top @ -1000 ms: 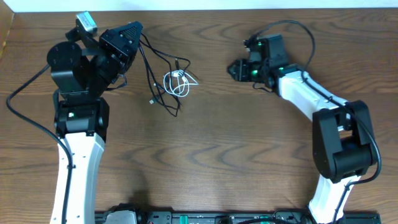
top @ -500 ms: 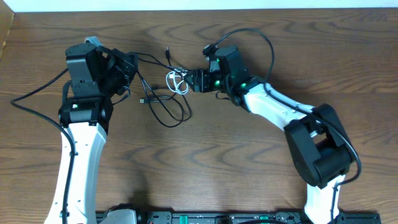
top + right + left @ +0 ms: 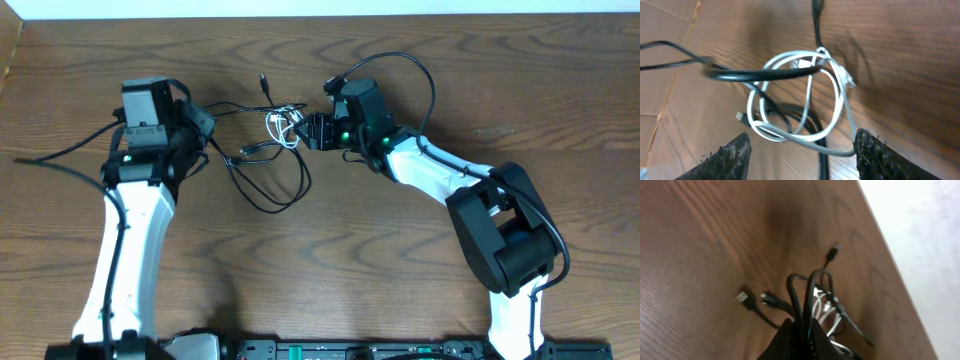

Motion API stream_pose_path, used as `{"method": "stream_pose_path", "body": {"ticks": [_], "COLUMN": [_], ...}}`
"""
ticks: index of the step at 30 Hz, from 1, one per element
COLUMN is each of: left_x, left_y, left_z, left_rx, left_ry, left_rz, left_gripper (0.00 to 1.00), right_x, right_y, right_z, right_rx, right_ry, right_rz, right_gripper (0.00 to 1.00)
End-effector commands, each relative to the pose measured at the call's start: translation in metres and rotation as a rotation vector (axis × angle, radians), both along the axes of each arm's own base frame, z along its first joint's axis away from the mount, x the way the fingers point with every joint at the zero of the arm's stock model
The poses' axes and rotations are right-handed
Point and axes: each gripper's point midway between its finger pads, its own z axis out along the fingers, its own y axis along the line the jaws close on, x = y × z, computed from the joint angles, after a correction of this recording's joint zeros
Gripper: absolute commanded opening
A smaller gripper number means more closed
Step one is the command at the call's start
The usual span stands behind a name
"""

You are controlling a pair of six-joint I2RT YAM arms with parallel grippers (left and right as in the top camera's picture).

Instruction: Untangle cables

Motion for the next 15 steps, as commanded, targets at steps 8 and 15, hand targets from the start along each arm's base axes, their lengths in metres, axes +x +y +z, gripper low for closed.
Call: {"method": "stream_pose_path", "body": {"ticks": [8, 15], "left_x": [0.007, 0.0], "left_y": [0.014, 0.014], "left_z": [-0.04, -0.081], "left_rx": [0.06, 0.053], "left_ry": [0.115, 0.246], "left_rz": [0.035, 0.032], "left_gripper": [0.08, 0.08], "right_x": [-0.012, -0.007], "right_y": [0.028, 0.028], "right_z": [-0.013, -0.016], "right_rx": [-0.051, -0.128], "right_ry": [-0.104, -0.165], "right_rz": [0.087, 0.037], "right_gripper": [0.56, 0.54]}}
